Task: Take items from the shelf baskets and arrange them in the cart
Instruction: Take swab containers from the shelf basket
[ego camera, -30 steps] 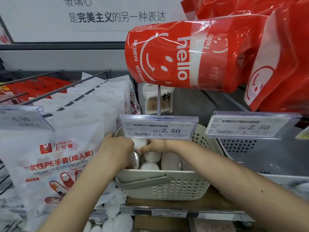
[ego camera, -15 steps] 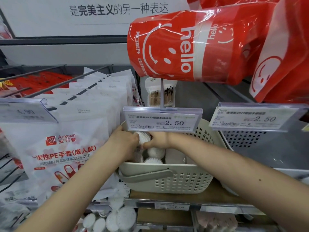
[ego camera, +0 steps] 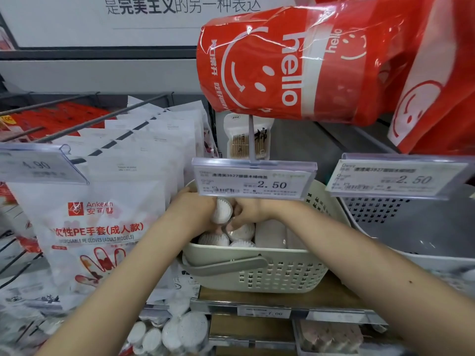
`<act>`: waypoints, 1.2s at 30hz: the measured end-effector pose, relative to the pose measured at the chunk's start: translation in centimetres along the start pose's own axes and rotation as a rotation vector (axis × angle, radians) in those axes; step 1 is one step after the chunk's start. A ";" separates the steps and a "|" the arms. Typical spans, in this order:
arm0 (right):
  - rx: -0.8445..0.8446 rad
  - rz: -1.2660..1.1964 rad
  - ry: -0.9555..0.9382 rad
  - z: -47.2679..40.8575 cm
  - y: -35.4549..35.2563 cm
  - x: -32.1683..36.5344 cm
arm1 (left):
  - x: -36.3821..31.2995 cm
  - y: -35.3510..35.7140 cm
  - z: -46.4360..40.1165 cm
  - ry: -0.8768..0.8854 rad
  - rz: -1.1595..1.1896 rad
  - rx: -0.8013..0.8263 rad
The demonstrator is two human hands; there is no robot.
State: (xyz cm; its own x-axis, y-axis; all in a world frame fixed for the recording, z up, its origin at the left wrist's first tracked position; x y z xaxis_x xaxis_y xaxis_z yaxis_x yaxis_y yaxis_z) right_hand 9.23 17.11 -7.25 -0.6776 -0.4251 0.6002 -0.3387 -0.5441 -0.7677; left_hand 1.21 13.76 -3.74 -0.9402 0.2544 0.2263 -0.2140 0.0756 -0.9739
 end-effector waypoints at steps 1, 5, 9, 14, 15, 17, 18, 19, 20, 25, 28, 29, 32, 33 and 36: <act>0.022 0.063 0.036 0.1 0.0 -0.5 | 0.0 0.0 0.0 0.001 0.028 -0.008; 0.087 0.277 0.187 0.6 0.1 -1.9 | 0.4 0.4 -0.2 -0.028 0.046 0.001; 0.100 0.185 0.235 0.6 0.0 -2.2 | 0.4 0.6 -0.5 -0.017 0.060 -0.003; 0.079 0.099 0.244 0.4 -0.4 -2.3 | 0.5 0.9 -0.4 0.018 0.046 0.012; 0.072 0.091 0.240 0.4 -0.5 -2.4 | 0.5 1.1 -0.5 0.022 0.037 0.032; 0.066 0.086 0.235 0.2 -0.5 -2.5 | 0.3 1.7 -0.7 0.037 -0.013 0.099; 0.067 0.096 0.239 0.1 -0.4 -2.7 | 0.2 2.0 -0.8 0.045 -0.044 0.134; 0.068 0.112 0.244 -0.1 -0.2 -2.7 | 0.0 2.2 -0.9 0.057 -0.074 0.165; 0.067 0.132 0.249 -0.3 -0.1 -2.8 | -0.1 2.5 -1.0 0.072 -0.099 0.196; 0.050 0.171 0.286 -0.7 0.1 -3.7 | -0.8 3.5 -1.0 0.116 -0.034 0.344; 0.050 0.165 0.290 -0.6 0.0 -3.6 | -0.6 3.1 -0.9 0.071 0.050 0.304; 0.048 0.166 0.290 -0.5 -0.1 -3.5 | -0.5 3.0 -0.9 0.060 0.080 0.291; 0.038 0.177 0.279 -0.3 -0.4 -3.2 | -0.3 2.7 -0.8 0.023 0.205 0.238; 0.039 0.172 0.272 -0.2 -0.4 -3.1 | -0.2 2.6 -0.9 0.009 0.265 0.217; 0.102 0.172 0.226 0.1 -0.4 -2.9 | 0.0 1.8 -0.7 -0.023 0.348 0.143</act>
State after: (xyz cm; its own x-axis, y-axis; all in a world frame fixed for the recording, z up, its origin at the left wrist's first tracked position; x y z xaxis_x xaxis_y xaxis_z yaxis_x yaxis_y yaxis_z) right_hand 11.39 18.45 -8.68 -0.8515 -0.3517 0.3888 -0.1464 -0.5526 -0.8205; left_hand 1.03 14.55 -5.50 -0.9686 0.2193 -0.1175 0.0863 -0.1469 -0.9854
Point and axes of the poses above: each hand's wrist, its own z-axis away from the middle knuckle, its own y-axis out of the palm, x = y × z, the point moved 7 cm from there along -z, towards the middle knuckle, and after that the axes turned 5 degrees about -z, right-handed, at the moved point
